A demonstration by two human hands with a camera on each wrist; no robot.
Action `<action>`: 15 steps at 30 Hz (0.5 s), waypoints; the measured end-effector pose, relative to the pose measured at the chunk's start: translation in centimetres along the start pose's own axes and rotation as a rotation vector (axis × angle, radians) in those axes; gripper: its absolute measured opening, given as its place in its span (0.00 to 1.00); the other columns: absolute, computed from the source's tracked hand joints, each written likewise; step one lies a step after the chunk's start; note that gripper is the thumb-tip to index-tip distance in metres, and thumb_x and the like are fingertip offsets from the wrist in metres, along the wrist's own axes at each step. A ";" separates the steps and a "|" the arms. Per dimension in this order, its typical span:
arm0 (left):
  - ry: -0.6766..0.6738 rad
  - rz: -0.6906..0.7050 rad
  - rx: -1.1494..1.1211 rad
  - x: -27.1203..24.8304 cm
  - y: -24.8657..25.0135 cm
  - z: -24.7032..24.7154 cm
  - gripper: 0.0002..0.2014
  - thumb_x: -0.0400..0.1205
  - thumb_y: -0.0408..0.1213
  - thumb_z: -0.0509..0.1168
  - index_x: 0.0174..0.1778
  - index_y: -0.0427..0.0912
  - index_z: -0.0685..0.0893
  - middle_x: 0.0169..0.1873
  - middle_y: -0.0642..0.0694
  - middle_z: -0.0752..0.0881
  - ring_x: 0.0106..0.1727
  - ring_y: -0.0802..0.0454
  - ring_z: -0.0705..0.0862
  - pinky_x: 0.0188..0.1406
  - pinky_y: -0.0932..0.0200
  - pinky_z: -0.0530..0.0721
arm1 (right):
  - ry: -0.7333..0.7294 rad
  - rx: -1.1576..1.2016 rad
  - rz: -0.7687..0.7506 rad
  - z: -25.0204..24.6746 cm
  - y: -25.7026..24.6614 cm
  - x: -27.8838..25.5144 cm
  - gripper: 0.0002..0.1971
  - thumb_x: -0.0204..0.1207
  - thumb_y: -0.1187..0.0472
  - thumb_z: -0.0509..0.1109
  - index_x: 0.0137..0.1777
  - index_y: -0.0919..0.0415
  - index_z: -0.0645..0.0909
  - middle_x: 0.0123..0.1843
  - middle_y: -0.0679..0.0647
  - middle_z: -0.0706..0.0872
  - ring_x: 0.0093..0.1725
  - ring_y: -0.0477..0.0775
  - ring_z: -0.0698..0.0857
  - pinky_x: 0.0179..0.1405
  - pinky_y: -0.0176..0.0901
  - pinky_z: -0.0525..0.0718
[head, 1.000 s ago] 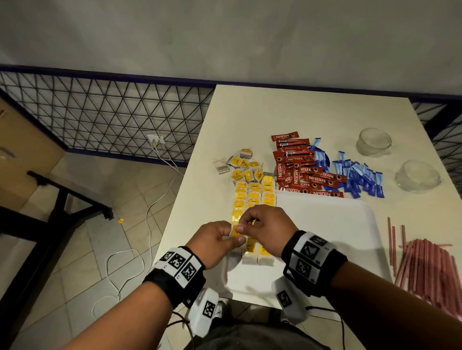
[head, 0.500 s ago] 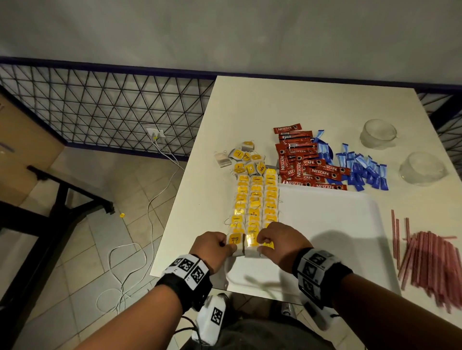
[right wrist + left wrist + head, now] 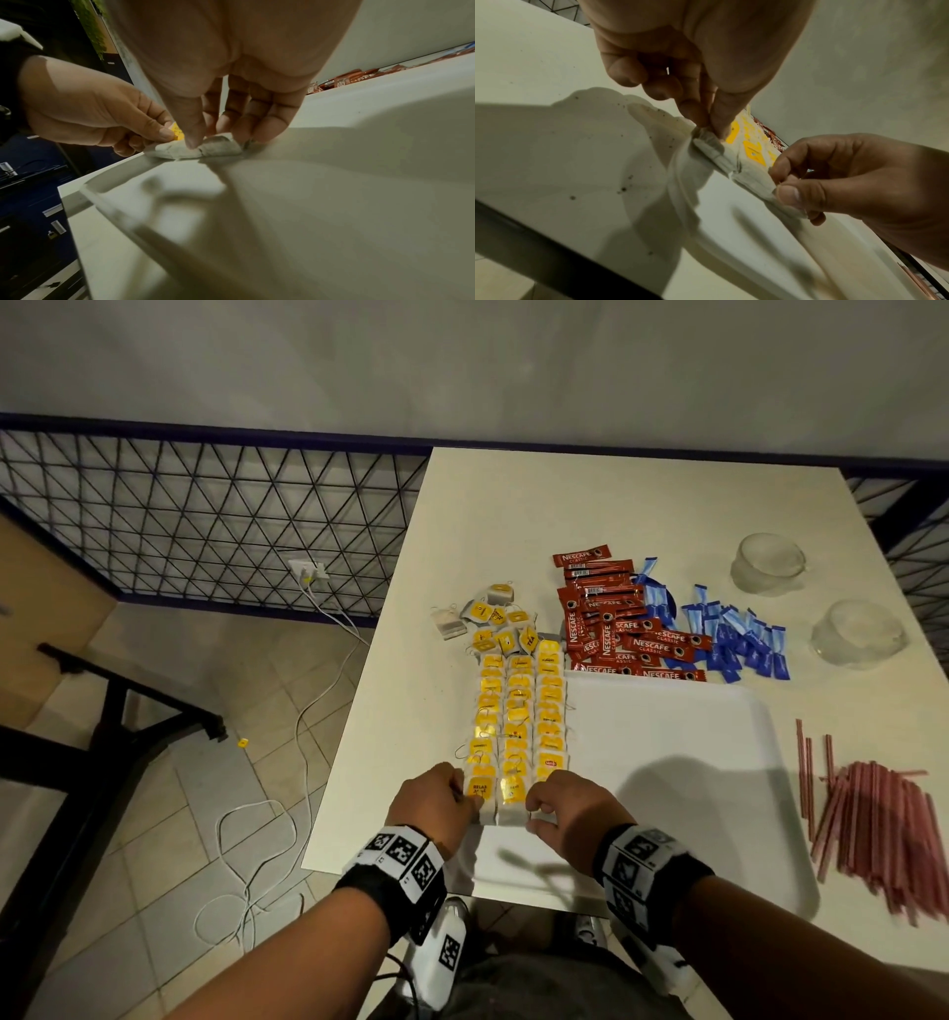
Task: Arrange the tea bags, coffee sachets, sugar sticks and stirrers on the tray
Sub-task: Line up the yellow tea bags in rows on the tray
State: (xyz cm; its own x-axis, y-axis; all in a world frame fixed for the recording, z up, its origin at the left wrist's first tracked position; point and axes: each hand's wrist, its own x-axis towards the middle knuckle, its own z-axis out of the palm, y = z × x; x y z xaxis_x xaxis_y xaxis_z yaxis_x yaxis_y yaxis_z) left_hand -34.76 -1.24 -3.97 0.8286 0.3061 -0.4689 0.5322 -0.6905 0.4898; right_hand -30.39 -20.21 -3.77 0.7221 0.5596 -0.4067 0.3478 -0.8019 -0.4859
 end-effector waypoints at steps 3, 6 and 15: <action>0.020 -0.004 -0.064 -0.1 0.1 0.1 0.08 0.79 0.42 0.69 0.48 0.47 0.76 0.38 0.53 0.83 0.46 0.47 0.83 0.47 0.56 0.81 | 0.012 0.018 -0.008 0.2 0.2 0.0 0.11 0.79 0.51 0.67 0.59 0.52 0.80 0.50 0.43 0.71 0.53 0.50 0.78 0.59 0.40 0.76; 0.004 -0.001 -0.099 -0.2 0.2 -0.1 0.09 0.78 0.41 0.69 0.48 0.48 0.74 0.37 0.52 0.85 0.45 0.47 0.84 0.48 0.53 0.83 | 0.041 0.034 -0.028 0.4 0.5 0.1 0.12 0.79 0.52 0.69 0.59 0.54 0.80 0.50 0.44 0.71 0.51 0.48 0.76 0.56 0.37 0.74; -0.028 0.561 0.271 -0.5 -0.6 0.6 0.12 0.71 0.50 0.64 0.46 0.52 0.87 0.43 0.49 0.86 0.45 0.43 0.82 0.45 0.50 0.81 | 0.128 0.065 -0.083 0.7 2.0 -0.9 0.13 0.69 0.57 0.76 0.54 0.57 0.84 0.49 0.52 0.82 0.48 0.56 0.83 0.49 0.43 0.80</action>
State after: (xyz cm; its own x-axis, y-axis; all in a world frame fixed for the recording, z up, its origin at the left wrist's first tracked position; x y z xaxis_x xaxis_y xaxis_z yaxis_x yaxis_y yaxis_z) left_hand -35.61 -1.40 -4.48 0.9623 -0.1660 -0.2155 -0.0484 -0.8840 0.4649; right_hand -30.74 -22.14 -4.94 0.7642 0.5886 -0.2635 0.3727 -0.7365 -0.5645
